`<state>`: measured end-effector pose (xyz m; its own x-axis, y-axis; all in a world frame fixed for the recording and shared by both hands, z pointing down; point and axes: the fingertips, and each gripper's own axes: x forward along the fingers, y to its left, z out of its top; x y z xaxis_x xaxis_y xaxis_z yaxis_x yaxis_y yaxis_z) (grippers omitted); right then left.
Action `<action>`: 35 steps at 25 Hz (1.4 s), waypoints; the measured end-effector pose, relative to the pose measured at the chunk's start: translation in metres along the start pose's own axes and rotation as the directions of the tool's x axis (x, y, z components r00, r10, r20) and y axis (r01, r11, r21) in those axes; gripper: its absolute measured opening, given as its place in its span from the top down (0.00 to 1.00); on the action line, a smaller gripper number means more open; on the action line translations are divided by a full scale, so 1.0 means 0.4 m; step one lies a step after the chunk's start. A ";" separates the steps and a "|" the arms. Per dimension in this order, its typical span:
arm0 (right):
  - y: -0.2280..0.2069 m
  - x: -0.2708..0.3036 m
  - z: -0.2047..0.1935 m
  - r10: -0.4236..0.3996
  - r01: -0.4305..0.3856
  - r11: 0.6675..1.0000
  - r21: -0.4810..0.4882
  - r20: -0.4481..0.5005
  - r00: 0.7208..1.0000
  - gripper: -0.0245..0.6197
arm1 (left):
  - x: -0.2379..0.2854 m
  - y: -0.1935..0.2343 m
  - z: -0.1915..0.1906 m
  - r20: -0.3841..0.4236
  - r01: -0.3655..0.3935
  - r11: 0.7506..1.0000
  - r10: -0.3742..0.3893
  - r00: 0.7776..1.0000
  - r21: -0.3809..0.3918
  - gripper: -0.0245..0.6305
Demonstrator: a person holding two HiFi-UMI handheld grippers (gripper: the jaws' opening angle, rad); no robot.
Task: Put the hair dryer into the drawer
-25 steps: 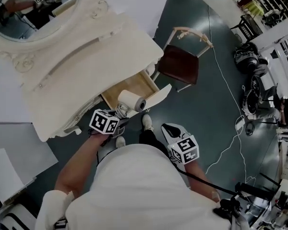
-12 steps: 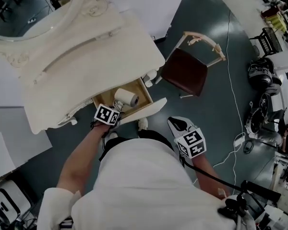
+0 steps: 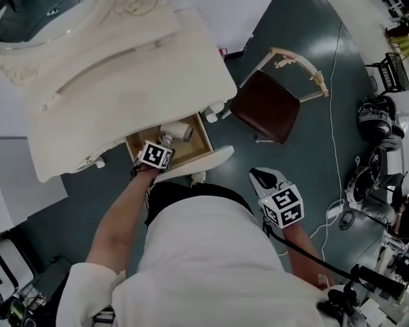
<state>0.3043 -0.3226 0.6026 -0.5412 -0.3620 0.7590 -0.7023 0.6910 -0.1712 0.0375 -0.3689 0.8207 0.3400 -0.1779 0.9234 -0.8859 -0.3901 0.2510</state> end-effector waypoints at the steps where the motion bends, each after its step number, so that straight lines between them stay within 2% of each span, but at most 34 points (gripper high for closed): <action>1: -0.005 0.001 -0.007 0.002 -0.002 1.000 0.002 -0.009 1.000 0.93 | 0.008 0.008 0.009 0.008 -0.014 1.000 0.014 1.000 -0.006 0.56; 9: -0.026 0.014 -0.042 0.020 -0.019 1.000 0.014 -0.060 0.998 0.91 | 0.088 0.055 0.093 0.113 -0.088 0.996 0.091 0.989 -0.027 0.56; 13: -0.027 0.018 -0.057 0.025 -0.024 1.000 0.012 -0.074 0.997 0.91 | 0.111 0.067 0.094 0.103 -0.117 0.993 0.120 0.987 -0.032 0.56; 17: -0.028 0.006 -0.077 0.022 -0.021 1.000 0.019 -0.086 0.996 0.91 | 0.127 0.067 0.107 0.138 -0.127 0.992 0.129 0.982 -0.023 0.56; 27: -0.025 0.003 -0.095 0.031 -0.029 0.999 0.037 -0.073 0.997 0.91 | 0.146 0.060 0.086 0.096 -0.128 0.992 0.127 0.987 -0.002 0.54; 32: -0.018 0.006 -0.098 0.041 -0.039 0.998 0.039 -0.061 0.997 0.90 | 0.132 0.058 0.088 0.094 -0.109 0.994 0.109 0.990 -0.004 0.48; 35: -0.006 0.011 -0.096 0.056 -0.054 0.998 0.037 -0.054 0.997 0.90 | 0.097 0.063 0.064 0.060 -0.129 0.991 0.130 0.990 -0.018 0.46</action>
<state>0.3216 -0.3018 0.6305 -0.5539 -0.2887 0.7809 -0.6887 0.6860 -0.2348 0.0364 -0.4089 0.8555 0.2402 -0.2809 0.9292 -0.9281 -0.3471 0.1350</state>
